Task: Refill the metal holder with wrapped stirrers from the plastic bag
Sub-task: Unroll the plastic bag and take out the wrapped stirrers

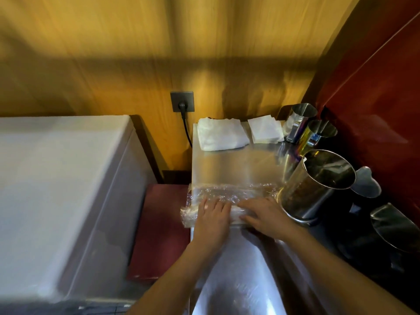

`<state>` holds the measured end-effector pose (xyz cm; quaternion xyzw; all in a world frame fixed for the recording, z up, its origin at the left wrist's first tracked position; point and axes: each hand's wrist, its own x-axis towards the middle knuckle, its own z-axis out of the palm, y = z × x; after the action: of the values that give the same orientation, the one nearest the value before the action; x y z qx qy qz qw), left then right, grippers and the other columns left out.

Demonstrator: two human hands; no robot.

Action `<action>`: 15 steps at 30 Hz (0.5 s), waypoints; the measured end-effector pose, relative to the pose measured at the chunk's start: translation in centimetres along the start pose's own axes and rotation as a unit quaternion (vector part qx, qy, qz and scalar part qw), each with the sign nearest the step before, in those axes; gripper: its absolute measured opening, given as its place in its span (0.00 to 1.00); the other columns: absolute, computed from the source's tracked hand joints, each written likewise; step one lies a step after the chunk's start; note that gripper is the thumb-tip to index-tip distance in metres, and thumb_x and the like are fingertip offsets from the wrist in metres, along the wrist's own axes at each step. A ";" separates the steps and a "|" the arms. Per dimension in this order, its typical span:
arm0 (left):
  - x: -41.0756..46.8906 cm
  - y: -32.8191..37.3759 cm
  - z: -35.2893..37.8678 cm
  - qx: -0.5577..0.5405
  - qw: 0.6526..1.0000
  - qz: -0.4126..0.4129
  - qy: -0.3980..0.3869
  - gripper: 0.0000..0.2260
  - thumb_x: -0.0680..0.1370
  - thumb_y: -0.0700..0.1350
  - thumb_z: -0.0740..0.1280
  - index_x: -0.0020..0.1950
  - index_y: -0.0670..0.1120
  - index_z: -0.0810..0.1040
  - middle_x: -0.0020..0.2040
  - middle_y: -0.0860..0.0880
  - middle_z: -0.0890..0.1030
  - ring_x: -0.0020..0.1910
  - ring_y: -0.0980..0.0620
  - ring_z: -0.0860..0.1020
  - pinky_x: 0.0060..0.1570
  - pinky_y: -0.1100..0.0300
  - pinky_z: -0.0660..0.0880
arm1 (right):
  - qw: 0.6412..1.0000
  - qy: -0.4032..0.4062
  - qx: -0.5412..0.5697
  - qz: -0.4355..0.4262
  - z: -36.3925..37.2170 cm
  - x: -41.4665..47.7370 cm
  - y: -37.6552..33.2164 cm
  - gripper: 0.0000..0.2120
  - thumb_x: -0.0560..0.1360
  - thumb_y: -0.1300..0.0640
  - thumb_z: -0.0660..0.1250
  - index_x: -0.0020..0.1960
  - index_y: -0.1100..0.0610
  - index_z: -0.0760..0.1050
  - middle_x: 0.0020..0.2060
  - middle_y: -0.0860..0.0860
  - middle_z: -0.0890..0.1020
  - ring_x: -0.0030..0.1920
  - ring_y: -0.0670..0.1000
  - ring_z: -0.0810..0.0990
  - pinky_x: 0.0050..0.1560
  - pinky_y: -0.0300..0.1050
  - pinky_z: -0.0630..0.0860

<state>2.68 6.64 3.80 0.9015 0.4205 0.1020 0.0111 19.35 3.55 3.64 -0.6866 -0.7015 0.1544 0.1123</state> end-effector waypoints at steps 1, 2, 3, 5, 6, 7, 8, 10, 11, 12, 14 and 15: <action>0.0 -0.1 0.1 -0.005 1.000 0.007 -0.001 0.15 0.63 0.49 0.74 0.48 0.52 0.81 0.42 0.57 0.83 0.46 0.58 0.81 0.55 0.59 0.76 | 1.000 -0.011 0.005 -0.005 -0.2 0.2 0.2 0.17 0.74 0.49 0.64 0.62 0.49 0.75 0.59 0.51 0.81 0.62 0.53 0.75 0.63 0.49 0.65; -0.1 -0.2 0.3 -0.014 1.000 0.014 0.003 0.14 0.63 0.48 0.74 0.47 0.52 0.81 0.40 0.57 0.83 0.44 0.58 0.81 0.53 0.62 0.76 | 1.000 -0.019 0.019 -0.011 -0.5 0.5 0.3 0.15 0.74 0.48 0.64 0.58 0.52 0.78 0.55 0.52 0.83 0.58 0.54 0.77 0.60 0.48 0.69; -0.2 -0.2 0.5 -0.025 0.999 0.022 0.009 0.13 0.64 0.47 0.73 0.47 0.52 0.81 0.39 0.56 0.83 0.42 0.56 0.81 0.51 0.63 0.76 | 0.999 -0.025 0.038 -0.011 -0.8 0.7 0.3 0.14 0.74 0.48 0.65 0.53 0.55 0.80 0.50 0.54 0.84 0.52 0.54 0.79 0.55 0.48 0.72; -0.3 -0.2 0.4 -0.051 0.998 0.036 0.012 0.14 0.64 0.44 0.72 0.49 0.50 0.81 0.40 0.54 0.82 0.41 0.52 0.81 0.47 0.62 0.75 | 0.998 -0.023 0.059 0.004 -1.2 1.4 0.3 0.14 0.74 0.48 0.65 0.43 0.59 0.81 0.39 0.56 0.84 0.41 0.54 0.79 0.44 0.49 0.72; -0.4 -0.2 0.3 -0.058 0.997 0.043 0.011 0.16 0.62 0.43 0.73 0.50 0.50 0.81 0.40 0.53 0.82 0.40 0.51 0.81 0.44 0.63 0.76 | 0.997 -0.016 0.067 0.020 -1.3 1.6 0.2 0.13 0.73 0.49 0.65 0.40 0.59 0.79 0.37 0.55 0.82 0.39 0.53 0.77 0.41 0.48 0.71; -0.5 -0.1 0.2 -0.064 0.997 0.046 0.012 0.18 0.60 0.43 0.75 0.49 0.50 0.81 0.39 0.52 0.82 0.39 0.50 0.80 0.42 0.64 0.76 | 0.997 -0.004 0.074 0.035 -1.3 2.0 0.2 0.10 0.73 0.50 0.66 0.41 0.58 0.78 0.38 0.55 0.82 0.40 0.53 0.77 0.42 0.48 0.70; -0.7 0.0 0.2 -0.072 0.996 0.043 0.014 0.19 0.58 0.42 0.76 0.48 0.50 0.81 0.39 0.51 0.81 0.39 0.50 0.80 0.41 0.64 0.76 | 0.997 0.010 0.066 0.044 -1.2 2.3 0.1 0.08 0.72 0.52 0.67 0.44 0.56 0.78 0.41 0.54 0.82 0.43 0.54 0.77 0.45 0.47 0.70; -1.3 0.1 0.3 -0.098 0.994 0.033 0.020 0.20 0.56 0.40 0.77 0.46 0.49 0.80 0.40 0.50 0.80 0.40 0.49 0.78 0.43 0.62 0.71 | 0.998 0.022 0.000 0.051 -0.8 2.9 0.3 0.16 0.71 0.50 0.67 0.57 0.54 0.74 0.55 0.53 0.79 0.57 0.55 0.74 0.56 0.47 0.67; -1.6 0.2 0.5 -0.112 0.993 0.026 0.024 0.20 0.55 0.39 0.77 0.45 0.48 0.79 0.42 0.49 0.81 0.43 0.50 0.76 0.44 0.62 0.68 | 0.998 0.014 -0.025 0.057 -0.6 3.3 0.4 0.24 0.69 0.47 0.68 0.63 0.53 0.70 0.62 0.53 0.74 0.63 0.54 0.70 0.61 0.48 0.62; -1.9 0.4 0.6 -0.124 0.992 0.020 0.027 0.20 0.55 0.38 0.76 0.45 0.48 0.79 0.44 0.49 0.81 0.45 0.50 0.74 0.46 0.62 0.67 | 0.997 0.001 -0.039 0.064 -0.5 3.6 0.5 0.32 0.68 0.45 0.69 0.68 0.52 0.64 0.68 0.53 0.69 0.68 0.53 0.64 0.64 0.49 0.58; -2.5 0.7 0.8 -0.125 0.992 0.019 0.023 0.21 0.55 0.38 0.76 0.46 0.47 0.78 0.51 0.48 0.82 0.51 0.50 0.77 0.53 0.60 0.71 | 0.995 -0.030 -0.062 0.070 -0.3 4.2 0.4 0.42 0.64 0.42 0.70 0.72 0.51 0.55 0.70 0.53 0.66 0.71 0.53 0.61 0.67 0.54 0.54; -2.8 0.8 0.8 -0.115 0.993 0.019 0.012 0.22 0.56 0.39 0.75 0.48 0.47 0.78 0.53 0.48 0.82 0.53 0.50 0.78 0.57 0.59 0.72 | 0.994 -0.048 -0.069 0.075 -0.1 4.5 0.5 0.42 0.64 0.42 0.71 0.71 0.51 0.55 0.66 0.54 0.71 0.68 0.54 0.64 0.66 0.56 0.54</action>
<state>1.66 4.07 2.60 0.9008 0.3886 0.1611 0.1079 19.68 8.04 3.33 -0.7350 -0.6618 0.1461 0.0188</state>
